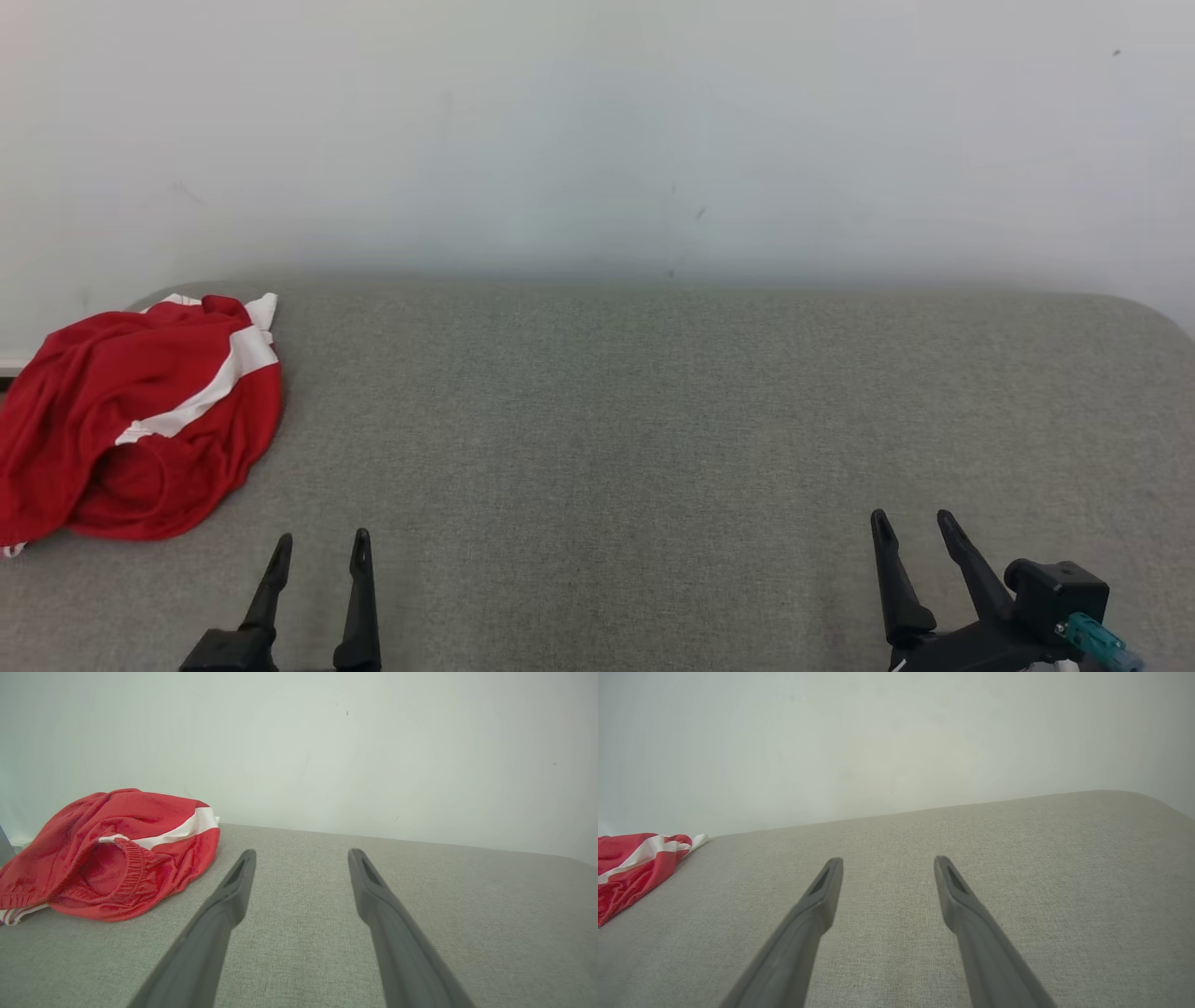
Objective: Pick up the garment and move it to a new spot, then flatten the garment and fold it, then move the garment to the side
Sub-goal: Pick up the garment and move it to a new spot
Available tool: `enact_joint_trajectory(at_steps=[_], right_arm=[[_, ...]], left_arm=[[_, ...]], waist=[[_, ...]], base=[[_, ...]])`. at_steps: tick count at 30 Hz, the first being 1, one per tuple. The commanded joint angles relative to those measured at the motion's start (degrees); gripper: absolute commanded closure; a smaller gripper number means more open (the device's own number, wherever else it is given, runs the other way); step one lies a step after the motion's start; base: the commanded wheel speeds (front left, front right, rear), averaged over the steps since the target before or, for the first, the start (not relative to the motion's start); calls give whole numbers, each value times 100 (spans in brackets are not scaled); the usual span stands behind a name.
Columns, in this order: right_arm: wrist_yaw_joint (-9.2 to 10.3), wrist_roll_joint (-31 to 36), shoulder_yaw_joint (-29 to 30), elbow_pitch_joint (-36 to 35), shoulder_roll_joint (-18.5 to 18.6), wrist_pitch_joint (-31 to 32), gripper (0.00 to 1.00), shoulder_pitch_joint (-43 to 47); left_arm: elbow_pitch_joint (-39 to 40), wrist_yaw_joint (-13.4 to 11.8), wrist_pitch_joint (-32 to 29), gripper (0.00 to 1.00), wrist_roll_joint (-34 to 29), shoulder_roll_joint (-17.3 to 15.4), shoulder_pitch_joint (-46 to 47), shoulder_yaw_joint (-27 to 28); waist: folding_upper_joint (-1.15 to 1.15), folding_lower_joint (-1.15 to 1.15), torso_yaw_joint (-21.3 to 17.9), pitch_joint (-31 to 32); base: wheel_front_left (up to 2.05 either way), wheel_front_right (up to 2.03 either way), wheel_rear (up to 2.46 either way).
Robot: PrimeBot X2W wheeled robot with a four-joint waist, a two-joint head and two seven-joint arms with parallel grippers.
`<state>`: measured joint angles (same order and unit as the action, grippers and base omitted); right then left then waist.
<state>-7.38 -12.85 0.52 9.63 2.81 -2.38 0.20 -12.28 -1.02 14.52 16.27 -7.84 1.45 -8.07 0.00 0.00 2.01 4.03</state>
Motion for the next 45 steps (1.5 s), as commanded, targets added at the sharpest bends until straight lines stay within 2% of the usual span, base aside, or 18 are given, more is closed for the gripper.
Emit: enact_joint_trajectory(at_steps=[1,10,18,26,37,45], right_arm=[[-21,-37,-27,-15,14,-24,0,65],[-20,-232,-198,-39,14,-5,0,120],[-21,-358,-313,43,13,-62,0,136],[-20,-476,-433,162,13,-133,0,37],[-20,-477,-789,379,15,-139,0,-383],[-20,-466,-874,498,14,-178,0,-439]], left_arm=[[36,-15,22,0,13,-53,26,39],[225,-112,43,0,17,-329,-159,255],[580,-429,26,0,-50,-414,-496,444],[895,-614,-111,0,14,-547,-733,627],[1232,-889,-80,0,117,-549,-1015,907],[1259,-885,-213,0,163,-567,-1010,858]], waist=[[0,0,120,-13],[0,0,827,-9],[0,0,1691,22],[0,0,2496,61],[0,0,2654,-141],[0,0,2684,-194]], base=[[0,0,0],[0,0,0],[0,0,0],[0,0,0],[0,0,0],[0,0,0]])
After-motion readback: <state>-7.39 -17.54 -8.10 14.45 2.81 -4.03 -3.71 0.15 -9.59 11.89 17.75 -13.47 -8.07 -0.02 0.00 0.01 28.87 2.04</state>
